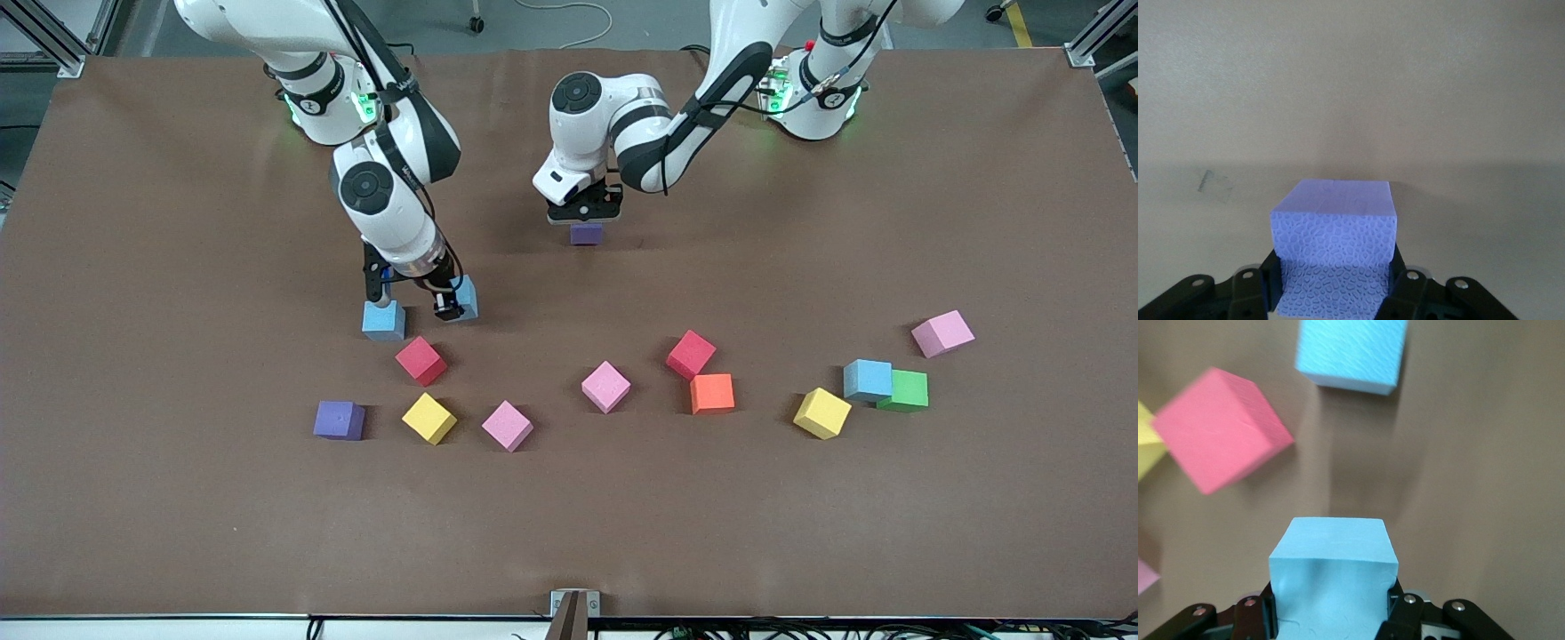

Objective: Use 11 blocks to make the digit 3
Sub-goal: 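Grasp the blue cube with the right gripper while the left gripper carries purple, then lower the purple cube and open the left gripper while the right lifts blue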

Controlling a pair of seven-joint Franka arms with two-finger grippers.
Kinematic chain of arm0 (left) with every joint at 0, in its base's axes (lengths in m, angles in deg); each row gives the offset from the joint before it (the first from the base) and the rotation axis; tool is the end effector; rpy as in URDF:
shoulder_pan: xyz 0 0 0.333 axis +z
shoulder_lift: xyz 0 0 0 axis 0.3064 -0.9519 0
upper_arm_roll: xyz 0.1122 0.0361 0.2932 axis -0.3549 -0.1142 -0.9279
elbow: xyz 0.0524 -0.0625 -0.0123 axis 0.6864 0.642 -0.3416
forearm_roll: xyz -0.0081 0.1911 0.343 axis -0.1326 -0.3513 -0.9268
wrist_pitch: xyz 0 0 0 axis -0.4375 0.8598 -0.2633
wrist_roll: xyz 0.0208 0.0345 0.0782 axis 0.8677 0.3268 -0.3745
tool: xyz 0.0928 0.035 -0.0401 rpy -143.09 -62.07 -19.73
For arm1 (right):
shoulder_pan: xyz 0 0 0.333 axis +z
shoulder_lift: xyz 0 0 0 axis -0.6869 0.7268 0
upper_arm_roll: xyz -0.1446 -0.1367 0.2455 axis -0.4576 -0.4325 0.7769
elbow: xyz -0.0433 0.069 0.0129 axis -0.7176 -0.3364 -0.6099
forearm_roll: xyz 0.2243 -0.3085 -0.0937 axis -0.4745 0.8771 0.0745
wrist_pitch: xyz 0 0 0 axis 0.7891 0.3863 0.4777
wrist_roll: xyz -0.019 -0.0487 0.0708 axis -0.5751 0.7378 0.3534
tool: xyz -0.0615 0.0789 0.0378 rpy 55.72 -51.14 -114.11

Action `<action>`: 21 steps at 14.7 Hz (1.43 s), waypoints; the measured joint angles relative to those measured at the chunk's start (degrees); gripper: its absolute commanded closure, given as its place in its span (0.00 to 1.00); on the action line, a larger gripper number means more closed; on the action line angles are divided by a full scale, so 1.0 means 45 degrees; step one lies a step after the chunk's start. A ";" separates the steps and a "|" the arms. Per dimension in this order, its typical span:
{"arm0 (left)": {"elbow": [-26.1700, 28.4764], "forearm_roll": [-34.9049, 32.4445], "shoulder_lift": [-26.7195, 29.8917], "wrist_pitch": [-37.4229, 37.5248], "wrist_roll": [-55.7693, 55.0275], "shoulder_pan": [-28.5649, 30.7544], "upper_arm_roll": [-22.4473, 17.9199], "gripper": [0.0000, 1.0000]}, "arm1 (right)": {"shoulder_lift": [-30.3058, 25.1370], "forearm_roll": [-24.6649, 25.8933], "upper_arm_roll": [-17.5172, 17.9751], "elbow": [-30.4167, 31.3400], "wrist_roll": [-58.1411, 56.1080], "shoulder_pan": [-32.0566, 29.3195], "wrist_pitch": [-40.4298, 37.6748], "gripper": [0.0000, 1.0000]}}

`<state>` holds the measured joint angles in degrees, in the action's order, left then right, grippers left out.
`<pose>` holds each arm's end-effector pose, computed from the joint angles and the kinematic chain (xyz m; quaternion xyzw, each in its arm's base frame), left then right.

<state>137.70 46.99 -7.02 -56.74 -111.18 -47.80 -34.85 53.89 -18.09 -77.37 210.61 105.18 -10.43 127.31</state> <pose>0.2796 -0.5099 0.2114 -0.9999 -0.0028 0.0089 0.0131 0.4809 0.2887 0.2689 -0.7745 0.6298 0.0228 0.0546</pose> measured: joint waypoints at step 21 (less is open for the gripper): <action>-0.1895 -0.0124 0.0536 0.1958 -0.1400 0.0378 -0.0059 0.00 | -0.0324 -0.0009 0.0218 -0.0973 0.0253 0.0867 -0.1740 0.98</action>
<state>129.17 46.43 -4.61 -47.93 -117.48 -46.10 -35.11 52.43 -18.13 -76.39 206.23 106.32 -6.53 119.48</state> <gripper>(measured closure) 0.000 0.445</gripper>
